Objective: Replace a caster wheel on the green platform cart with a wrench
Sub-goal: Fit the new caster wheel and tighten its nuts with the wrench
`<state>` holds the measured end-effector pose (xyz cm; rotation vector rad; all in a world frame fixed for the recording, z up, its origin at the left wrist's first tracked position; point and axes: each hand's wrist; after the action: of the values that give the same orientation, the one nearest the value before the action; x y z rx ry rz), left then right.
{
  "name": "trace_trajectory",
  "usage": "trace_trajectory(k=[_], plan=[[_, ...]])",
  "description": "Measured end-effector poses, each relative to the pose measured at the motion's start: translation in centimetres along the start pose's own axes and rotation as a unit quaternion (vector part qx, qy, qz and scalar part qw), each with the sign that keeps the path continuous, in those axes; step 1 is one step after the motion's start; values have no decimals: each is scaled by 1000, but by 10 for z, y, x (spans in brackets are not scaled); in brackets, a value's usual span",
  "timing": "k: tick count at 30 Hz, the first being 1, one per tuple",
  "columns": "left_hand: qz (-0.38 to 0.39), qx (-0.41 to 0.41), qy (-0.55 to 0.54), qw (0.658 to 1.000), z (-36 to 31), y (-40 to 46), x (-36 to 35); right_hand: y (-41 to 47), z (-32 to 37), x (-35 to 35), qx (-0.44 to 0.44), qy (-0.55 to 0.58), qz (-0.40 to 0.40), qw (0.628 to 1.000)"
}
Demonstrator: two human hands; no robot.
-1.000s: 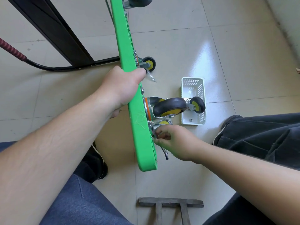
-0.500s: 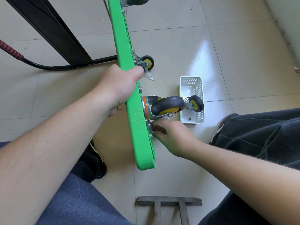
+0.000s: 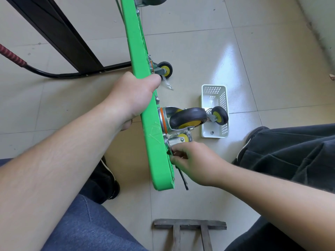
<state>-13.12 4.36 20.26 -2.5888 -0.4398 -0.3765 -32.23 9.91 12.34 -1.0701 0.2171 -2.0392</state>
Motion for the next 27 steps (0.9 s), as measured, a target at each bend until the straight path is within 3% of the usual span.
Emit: trace_trajectory(k=[6, 9, 14, 20, 27], plan=[[3, 1, 0, 1000, -2, -3, -1, -12, 21, 17, -43, 28, 16, 999], [0, 1, 1, 1000, -2, -3, -1, -15, 27, 26, -93, 104, 42, 989], [-3, 3, -8, 1000, -2, -3, -1, -10, 37, 41, -172, 265, 74, 946], [-10, 5, 0, 1000, -1, -2, -1, -7, 44, 50, -199, 400, 91, 890], [0, 2, -7, 1000, 1, 0, 1, -16, 37, 51, -226, 399, 134, 878]])
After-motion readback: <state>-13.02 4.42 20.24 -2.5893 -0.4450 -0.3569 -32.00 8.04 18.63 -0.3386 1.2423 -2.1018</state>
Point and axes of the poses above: each hand's wrist, its own y-axis towards the middle knuckle, its own x-axis out of the back of the hand, z = x × y, and after that the axes turned 6 degrees about -y, right-handed
